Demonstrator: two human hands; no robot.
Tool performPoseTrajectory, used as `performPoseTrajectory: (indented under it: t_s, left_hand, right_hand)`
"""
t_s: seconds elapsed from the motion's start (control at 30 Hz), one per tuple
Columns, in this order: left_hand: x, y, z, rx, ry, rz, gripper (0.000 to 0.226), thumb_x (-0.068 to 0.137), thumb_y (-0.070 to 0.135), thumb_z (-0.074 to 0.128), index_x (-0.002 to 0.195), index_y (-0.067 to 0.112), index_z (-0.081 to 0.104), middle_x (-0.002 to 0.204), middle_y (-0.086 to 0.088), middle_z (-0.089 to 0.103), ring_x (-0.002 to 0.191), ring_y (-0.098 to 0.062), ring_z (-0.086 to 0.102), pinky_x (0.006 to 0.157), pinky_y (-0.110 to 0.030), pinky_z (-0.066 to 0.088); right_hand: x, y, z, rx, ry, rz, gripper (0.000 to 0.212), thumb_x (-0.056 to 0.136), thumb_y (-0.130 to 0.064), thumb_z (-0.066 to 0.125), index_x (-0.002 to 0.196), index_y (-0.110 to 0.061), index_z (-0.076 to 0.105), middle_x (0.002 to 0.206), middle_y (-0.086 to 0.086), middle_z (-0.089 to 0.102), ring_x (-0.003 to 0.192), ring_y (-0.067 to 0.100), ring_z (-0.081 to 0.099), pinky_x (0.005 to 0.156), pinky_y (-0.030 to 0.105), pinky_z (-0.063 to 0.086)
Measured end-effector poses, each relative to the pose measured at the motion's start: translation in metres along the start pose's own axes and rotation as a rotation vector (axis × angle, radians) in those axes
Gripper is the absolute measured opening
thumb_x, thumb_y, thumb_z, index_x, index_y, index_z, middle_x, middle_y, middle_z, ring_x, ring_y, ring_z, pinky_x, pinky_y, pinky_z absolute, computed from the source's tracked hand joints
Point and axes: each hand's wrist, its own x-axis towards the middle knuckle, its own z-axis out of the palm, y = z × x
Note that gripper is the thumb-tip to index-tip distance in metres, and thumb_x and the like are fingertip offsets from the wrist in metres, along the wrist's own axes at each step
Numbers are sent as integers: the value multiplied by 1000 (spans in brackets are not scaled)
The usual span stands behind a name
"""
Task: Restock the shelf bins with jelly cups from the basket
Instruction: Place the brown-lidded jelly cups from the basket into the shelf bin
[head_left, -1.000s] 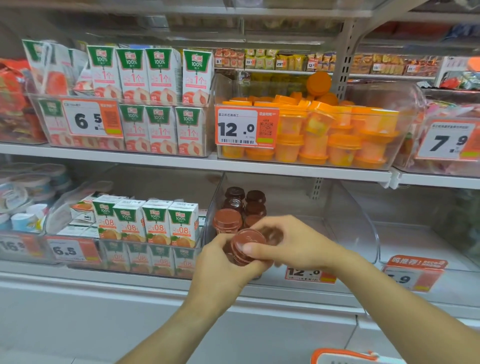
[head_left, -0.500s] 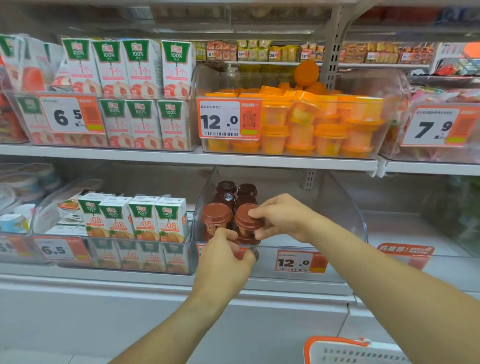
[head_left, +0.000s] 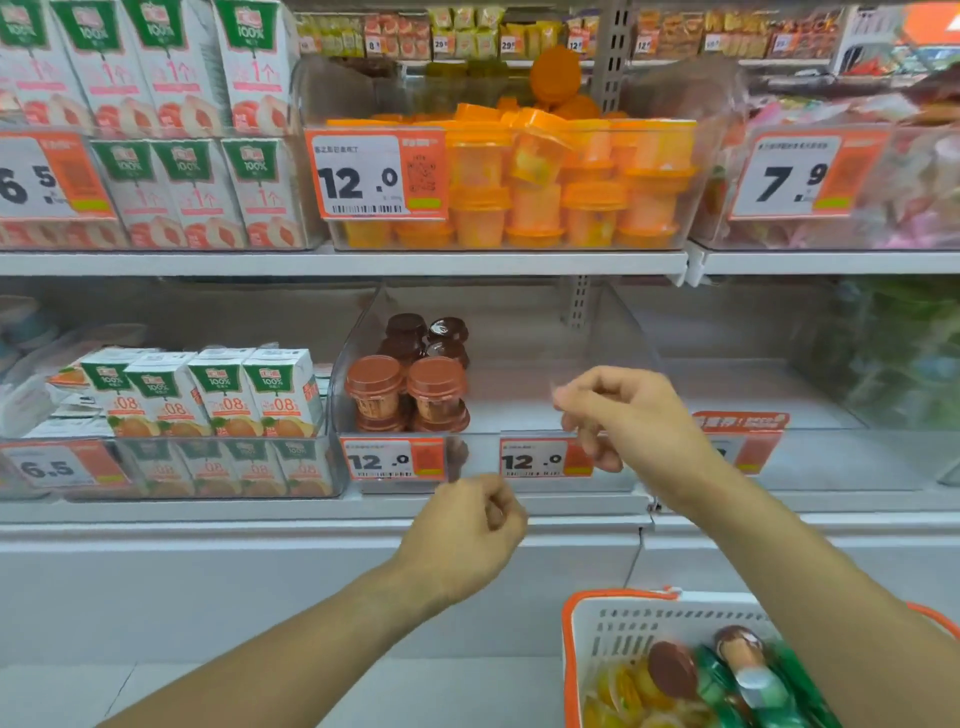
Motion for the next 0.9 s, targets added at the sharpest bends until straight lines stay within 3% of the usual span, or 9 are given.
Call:
performPoseTrajectory:
  t_s: [0.1, 0.2, 0.27, 0.33, 0.43, 0.53, 0.63, 0.77, 0.9]
  left_hand:
    - [-7, 2, 39, 124, -345, -14, 13, 93, 23, 54, 84, 15, 60, 71, 0, 63, 56, -14, 58, 51, -25, 47]
    - [-14, -3, 90, 494, -620, 147, 15, 97, 26, 49, 97, 13, 57, 98, -7, 68, 88, -27, 64, 71, -31, 50]
    - [-21, -9, 128, 717, -739, 244, 24, 97, 24, 47, 112, 9, 59, 114, -14, 65, 100, -34, 63, 81, -39, 53]
    - [-21, -10, 164, 744, -786, 263, 29, 97, 23, 47, 119, 8, 58, 121, -16, 63, 104, -36, 62, 85, -41, 52]
    - [-8, -17, 226, 519, -667, 80, 39, 95, 23, 53, 131, 10, 51, 134, -13, 55, 118, -32, 56, 99, -40, 45]
    - [4, -35, 291, 284, -418, -185, 61, 90, 36, 62, 143, 17, 39, 143, -5, 46, 128, -24, 47, 110, -35, 42]
    - [8, -48, 339, 314, -223, -260, 75, 85, 58, 64, 144, 22, 36, 144, 1, 47, 132, -23, 46, 112, -39, 41]
    - [13, -46, 367, 173, -85, -295, 66, 78, 55, 76, 128, 29, 43, 128, 6, 59, 120, -20, 59, 105, -40, 50]
    - [9, -44, 375, 80, -8, -304, 57, 74, 42, 84, 114, 28, 45, 113, 4, 63, 106, -18, 63, 92, -33, 56]
  right_hand:
    - [-37, 51, -44, 83, -315, 253, 14, 91, -12, 67, 78, -5, 65, 68, 11, 60, 47, 14, 45, 40, 22, 26]
    - [-72, 129, -81, 17, -535, 605, 20, 78, -19, 74, 86, -2, 68, 73, 16, 59, 46, 12, 46, 38, 20, 25]
    - [-94, 183, -98, -225, -509, 740, 22, 76, -23, 77, 86, -5, 69, 76, 15, 63, 50, 12, 52, 43, 20, 34]
    - [-111, 233, -108, -487, -342, 742, 8, 81, -18, 74, 81, -14, 67, 78, 4, 67, 62, 11, 59, 55, 19, 46]
    - [-134, 280, -113, -676, -68, 648, 19, 82, -13, 72, 91, -24, 58, 92, -4, 62, 88, 15, 61, 85, 24, 52]
    - [-152, 300, -113, -680, 16, 606, 27, 83, -12, 71, 103, -25, 59, 106, -3, 58, 102, 18, 61, 91, 24, 49]
    - [-154, 313, -116, -751, 196, 537, 35, 90, -14, 65, 123, -23, 58, 122, -1, 52, 112, 18, 53, 101, 27, 44]
    - [-144, 328, -127, -1013, 312, 561, 39, 91, -24, 63, 127, -21, 51, 136, 2, 49, 126, 23, 41, 111, 39, 35]
    - [-127, 337, -128, -994, 345, 583, 53, 86, -39, 62, 132, -19, 43, 136, 6, 46, 126, 27, 39, 110, 45, 32]
